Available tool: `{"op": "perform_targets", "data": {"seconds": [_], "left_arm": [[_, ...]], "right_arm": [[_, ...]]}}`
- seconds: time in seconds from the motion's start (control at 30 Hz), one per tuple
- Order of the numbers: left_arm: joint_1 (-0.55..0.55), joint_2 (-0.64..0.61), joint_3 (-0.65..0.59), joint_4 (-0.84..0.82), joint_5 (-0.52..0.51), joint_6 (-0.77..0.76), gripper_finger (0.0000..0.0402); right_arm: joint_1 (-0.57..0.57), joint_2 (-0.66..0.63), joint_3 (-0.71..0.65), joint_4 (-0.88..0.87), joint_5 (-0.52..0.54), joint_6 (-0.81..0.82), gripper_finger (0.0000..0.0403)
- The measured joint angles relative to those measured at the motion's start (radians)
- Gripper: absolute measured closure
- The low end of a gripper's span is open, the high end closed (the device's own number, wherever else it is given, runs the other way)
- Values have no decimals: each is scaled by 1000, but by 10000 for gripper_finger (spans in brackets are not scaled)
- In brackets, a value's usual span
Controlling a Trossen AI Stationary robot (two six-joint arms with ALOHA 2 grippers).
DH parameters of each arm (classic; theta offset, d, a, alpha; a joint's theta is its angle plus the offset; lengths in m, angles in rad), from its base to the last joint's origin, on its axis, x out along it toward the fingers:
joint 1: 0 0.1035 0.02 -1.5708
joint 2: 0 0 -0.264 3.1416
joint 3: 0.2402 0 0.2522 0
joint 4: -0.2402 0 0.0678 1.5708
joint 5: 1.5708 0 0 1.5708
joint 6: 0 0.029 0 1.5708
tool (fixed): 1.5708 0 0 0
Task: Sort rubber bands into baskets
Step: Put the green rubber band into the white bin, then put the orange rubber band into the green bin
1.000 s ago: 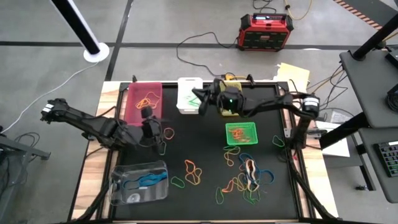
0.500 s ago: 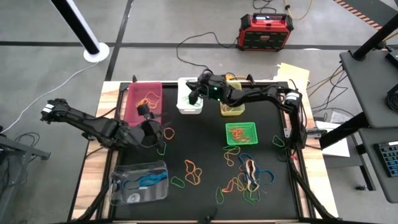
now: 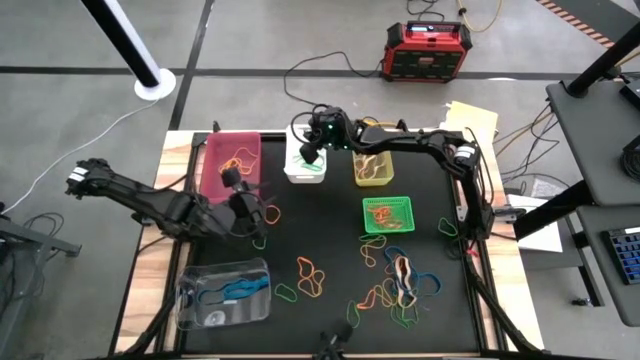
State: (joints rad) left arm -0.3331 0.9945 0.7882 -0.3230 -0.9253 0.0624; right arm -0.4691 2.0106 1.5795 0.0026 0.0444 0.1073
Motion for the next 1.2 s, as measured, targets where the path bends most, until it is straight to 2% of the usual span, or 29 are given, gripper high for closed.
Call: {"op": "perform_targets", "data": {"seconds": [0.33, 0.7, 0.9, 1.2], "left_arm": [[1, 19, -2, -1, 0, -19, 235], [1, 19, -2, 0, -10, -19, 235], [1, 19, -1, 0, -10, -20, 235], [1, 19, -1, 0, 16, -53, 235]], "right_arm": [[-6, 3, -1, 14, 8, -3, 387], [-7, 3, -1, 17, 8, -3, 287], [-7, 3, -1, 14, 8, -3, 252], [34, -109, -25, -118, -10, -104, 249]]}}
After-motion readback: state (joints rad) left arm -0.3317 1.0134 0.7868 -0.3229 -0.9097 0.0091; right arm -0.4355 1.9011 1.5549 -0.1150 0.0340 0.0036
